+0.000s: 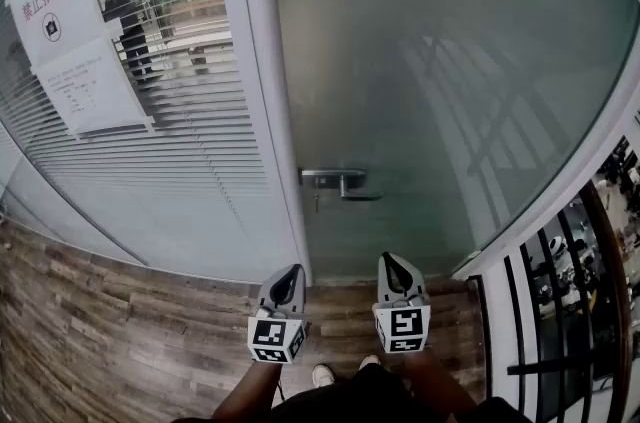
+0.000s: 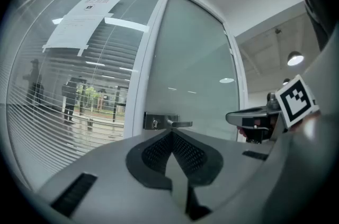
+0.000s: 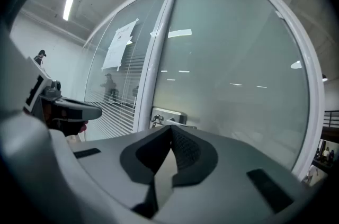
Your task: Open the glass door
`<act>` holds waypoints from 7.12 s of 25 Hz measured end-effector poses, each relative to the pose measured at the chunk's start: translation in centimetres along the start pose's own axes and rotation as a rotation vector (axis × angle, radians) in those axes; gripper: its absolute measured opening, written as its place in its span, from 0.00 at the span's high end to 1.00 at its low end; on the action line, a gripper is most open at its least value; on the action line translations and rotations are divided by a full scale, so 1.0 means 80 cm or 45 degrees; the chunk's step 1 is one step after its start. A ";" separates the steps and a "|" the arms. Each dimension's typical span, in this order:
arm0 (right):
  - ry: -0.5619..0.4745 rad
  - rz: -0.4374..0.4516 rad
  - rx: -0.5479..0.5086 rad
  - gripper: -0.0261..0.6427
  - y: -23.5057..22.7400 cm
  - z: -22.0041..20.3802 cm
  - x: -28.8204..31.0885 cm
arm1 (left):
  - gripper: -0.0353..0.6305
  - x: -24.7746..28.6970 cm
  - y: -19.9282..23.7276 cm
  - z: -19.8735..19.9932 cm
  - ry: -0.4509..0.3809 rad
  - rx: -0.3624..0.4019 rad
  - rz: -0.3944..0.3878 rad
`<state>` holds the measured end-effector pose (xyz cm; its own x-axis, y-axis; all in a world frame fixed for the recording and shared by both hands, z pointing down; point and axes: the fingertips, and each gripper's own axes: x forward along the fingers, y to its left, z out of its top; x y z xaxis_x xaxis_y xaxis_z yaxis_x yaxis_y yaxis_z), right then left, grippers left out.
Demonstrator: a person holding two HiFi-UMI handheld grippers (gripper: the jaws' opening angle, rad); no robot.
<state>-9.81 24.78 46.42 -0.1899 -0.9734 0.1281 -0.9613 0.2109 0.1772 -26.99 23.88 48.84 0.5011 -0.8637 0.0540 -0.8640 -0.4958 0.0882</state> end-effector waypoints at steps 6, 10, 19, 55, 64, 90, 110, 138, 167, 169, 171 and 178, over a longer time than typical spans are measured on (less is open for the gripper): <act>0.014 0.134 -0.061 0.94 0.002 0.008 0.057 | 0.94 0.037 0.018 -0.001 0.007 0.004 0.013; -0.014 0.174 -0.075 0.94 -0.007 0.019 0.083 | 0.94 0.059 0.019 -0.005 0.028 -0.006 0.024; 0.108 0.401 -0.358 0.94 -0.011 0.017 0.165 | 0.94 0.115 0.039 -0.017 0.111 -0.015 0.066; 0.616 0.924 -1.201 0.92 0.025 -0.086 0.279 | 0.94 0.160 0.042 -0.052 0.137 -0.023 0.021; 0.518 0.924 -1.150 0.93 0.029 -0.083 0.280 | 0.94 0.166 0.027 -0.048 0.131 -0.032 -0.018; 0.172 1.097 -0.644 0.94 0.049 -0.072 0.302 | 0.94 0.215 0.008 -0.054 0.173 -0.063 -0.076; 0.259 1.109 -0.554 0.94 0.014 -0.068 0.419 | 0.94 0.346 0.043 -0.042 0.126 0.023 0.077; 0.379 0.883 -0.312 0.94 -0.164 -0.098 0.780 | 0.94 0.698 0.152 -0.070 0.179 -0.019 0.065; 0.459 0.437 -0.072 0.94 -0.553 -0.133 1.066 | 0.94 1.055 0.132 -0.026 0.192 0.012 -0.036; 0.461 0.411 -0.047 0.94 -0.582 -0.138 1.084 | 0.94 1.084 0.133 -0.028 0.194 0.040 -0.022; 0.472 0.388 -0.021 0.94 -0.614 -0.139 1.096 | 0.94 1.111 0.128 -0.025 0.190 0.052 -0.024; 0.508 0.262 0.050 0.94 -0.737 -0.148 1.130 | 0.94 1.197 0.103 -0.013 0.206 0.048 -0.030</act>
<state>32.09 -74.61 59.12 -0.2935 -0.7993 0.5245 -0.9200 0.3852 0.0722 13.92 -62.85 55.80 0.5200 -0.8275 0.2117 -0.8517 -0.5213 0.0540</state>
